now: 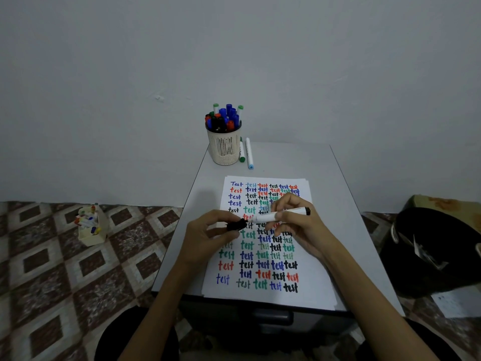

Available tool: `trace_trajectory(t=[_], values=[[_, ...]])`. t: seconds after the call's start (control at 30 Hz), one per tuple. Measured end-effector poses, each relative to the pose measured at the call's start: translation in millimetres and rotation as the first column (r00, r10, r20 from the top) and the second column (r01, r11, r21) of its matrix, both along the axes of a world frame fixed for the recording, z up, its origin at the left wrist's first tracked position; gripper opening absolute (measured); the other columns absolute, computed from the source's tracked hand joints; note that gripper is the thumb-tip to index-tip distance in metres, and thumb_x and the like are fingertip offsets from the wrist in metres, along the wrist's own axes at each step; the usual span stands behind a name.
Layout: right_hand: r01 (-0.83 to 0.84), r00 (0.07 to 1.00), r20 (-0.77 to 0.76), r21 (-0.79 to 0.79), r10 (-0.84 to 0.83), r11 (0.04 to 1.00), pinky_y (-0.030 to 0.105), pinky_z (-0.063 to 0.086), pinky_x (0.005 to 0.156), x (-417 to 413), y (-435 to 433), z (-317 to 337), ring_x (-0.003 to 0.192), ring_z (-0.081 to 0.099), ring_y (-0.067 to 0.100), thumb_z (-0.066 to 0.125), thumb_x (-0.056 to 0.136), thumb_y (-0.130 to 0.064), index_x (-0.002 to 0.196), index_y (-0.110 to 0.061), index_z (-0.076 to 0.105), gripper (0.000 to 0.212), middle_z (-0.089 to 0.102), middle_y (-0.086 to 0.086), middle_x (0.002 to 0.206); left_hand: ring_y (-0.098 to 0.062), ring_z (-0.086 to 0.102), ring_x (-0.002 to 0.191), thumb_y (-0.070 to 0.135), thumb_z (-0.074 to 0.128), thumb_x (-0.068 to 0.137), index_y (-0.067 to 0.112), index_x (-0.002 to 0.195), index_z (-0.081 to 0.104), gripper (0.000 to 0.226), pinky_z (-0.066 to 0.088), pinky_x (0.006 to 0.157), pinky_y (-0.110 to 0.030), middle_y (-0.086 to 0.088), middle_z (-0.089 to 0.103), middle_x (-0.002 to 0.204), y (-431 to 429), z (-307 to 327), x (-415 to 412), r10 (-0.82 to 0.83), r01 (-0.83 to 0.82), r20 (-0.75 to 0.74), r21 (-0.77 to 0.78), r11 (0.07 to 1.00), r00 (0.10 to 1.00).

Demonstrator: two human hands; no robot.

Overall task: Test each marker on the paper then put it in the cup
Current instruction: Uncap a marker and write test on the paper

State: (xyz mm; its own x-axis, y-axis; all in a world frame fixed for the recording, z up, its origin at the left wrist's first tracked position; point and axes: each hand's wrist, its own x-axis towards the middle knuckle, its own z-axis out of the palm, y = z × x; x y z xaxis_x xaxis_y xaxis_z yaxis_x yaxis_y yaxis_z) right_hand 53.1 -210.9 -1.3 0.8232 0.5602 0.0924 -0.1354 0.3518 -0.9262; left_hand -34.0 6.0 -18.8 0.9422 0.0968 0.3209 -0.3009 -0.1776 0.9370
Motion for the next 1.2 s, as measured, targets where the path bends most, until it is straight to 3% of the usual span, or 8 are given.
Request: trace_trajectory(t=[0.27, 0.4, 0.57, 0.7, 0.87, 1.03, 1.1, 1.2], values=[[0.042, 0.996, 0.090, -0.142, -0.029, 0.989, 0.035, 0.060, 0.063, -4.2, 4.3, -0.2, 0.076, 0.070, 0.037, 0.073, 0.071, 0.004, 0.086, 0.003, 0.061, 0.019, 0.071, 0.023, 0.096, -0.021, 0.068, 0.095, 0.014, 0.072, 0.072, 0.007, 0.102, 0.068, 0.031, 0.057, 0.078, -0.031, -0.005, 0.072, 0.100, 2.2, 0.6, 0.5, 0.045, -0.048, -0.049, -0.063, 0.997, 0.998], [0.092, 0.974, 0.224, -0.277, -0.029, 0.956, 0.031, 0.058, 0.057, -8.3, 9.3, -2.6, 0.070, 0.071, 0.031, 0.075, 0.076, 0.000, 0.096, 0.001, 0.069, 0.021, 0.073, 0.018, 0.088, -0.020, 0.070, 0.090, 0.018, 0.071, 0.071, 0.010, 0.100, 0.069, 0.030, 0.056, 0.078, -0.027, -0.003, 0.074, 0.096, 2.9, 0.7, 1.4, 0.057, -0.061, -0.066, -0.060, 0.996, 0.996], [0.198, 0.916, 0.402, -0.421, -0.014, 0.885, 0.029, 0.048, 0.049, -13.4, 21.9, -3.5, 0.054, 0.057, 0.021, 0.075, 0.082, -0.016, 0.098, -0.011, 0.075, 0.017, 0.071, 0.009, 0.081, -0.020, 0.071, 0.083, -0.003, 0.070, 0.074, 0.003, 0.095, 0.070, 0.022, 0.055, 0.075, -0.022, -0.005, 0.074, 0.089, 8.0, 0.7, 4.8, 0.108, -0.111, -0.070, -0.050, 0.993, 0.992], [0.197, 0.923, 0.384, -0.459, -0.007, 0.866, 0.024, 0.040, 0.044, -13.9, 25.2, 0.8, 0.048, 0.050, 0.016, 0.076, 0.082, -0.017, 0.096, -0.013, 0.075, 0.014, 0.068, 0.012, 0.075, -0.019, 0.071, 0.081, -0.009, 0.068, 0.075, 0.003, 0.094, 0.069, 0.023, 0.055, 0.073, -0.021, -0.003, 0.074, 0.088, 6.3, 2.5, 2.5, 0.118, -0.120, -0.058, -0.041, 0.992, 0.991], [0.196, 0.946, 0.320, -0.438, -0.052, 0.878, 0.020, 0.034, 0.039, -20.3, 29.4, 0.1, 0.038, 0.044, 0.009, 0.074, 0.083, -0.018, 0.093, -0.010, 0.075, 0.013, 0.062, 0.000, 0.059, -0.016, 0.071, 0.080, -0.008, 0.068, 0.076, 0.004, 0.093, 0.069, 0.021, 0.055, 0.073, -0.020, 0.001, 0.074, 0.089, 6.8, 3.3, -0.8, 0.136, -0.136, -0.024, 0.002, 0.991, 0.990], [0.147, 0.947, 0.320, -0.482, 0.017, 0.864, 0.024, 0.043, 0.044, -18.2, 22.1, 5.9, 0.047, 0.053, 0.016, 0.074, 0.083, -0.022, 0.093, -0.015, 0.074, 0.012, 0.066, 0.003, 0.065, -0.019, 0.071, 0.083, -0.008, 0.069, 0.074, 0.005, 0.095, 0.069, 0.024, 0.055, 0.075, -0.023, -0.001, 0.074, 0.090, 3.8, 3.6, -0.6, 0.139, -0.139, 0.004, -0.010, 0.990, 0.990], [0.175, 0.908, 0.412, -0.548, 0.082, 0.818, 0.032, 0.051, 0.056, -9.5, 21.3, 17.2, 0.062, 0.061, 0.017, 0.075, 0.081, -0.027, 0.091, -0.019, 0.075, 0.012, 0.071, 0.000, 0.076, -0.021, 0.071, 0.086, -0.008, 0.068, 0.075, 0.004, 0.097, 0.069, 0.025, 0.056, 0.078, -0.025, -0.005, 0.074, 0.091, 2.6, 4.2, -0.4, 0.148, -0.147, 0.015, -0.054, 0.988, 0.989], [0.377, 0.701, 0.637, -0.712, 0.320, 0.592, 0.035, 0.053, 0.071, 4.4, 33.3, 32.4, 0.077, 0.061, 0.011, 0.076, 0.079, -0.036, 0.089, -0.026, 0.072, 0.015, 0.069, -0.008, 0.086, -0.019, 0.070, 0.089, -0.007, 0.067, 0.076, 0.004, 0.099, 0.069, 0.025, 0.056, 0.078, -0.026, -0.004, 0.074, 0.092, 0.9, 5.5, -2.1, 0.198, -0.194, 0.039, -0.078, 0.978, 0.979]])
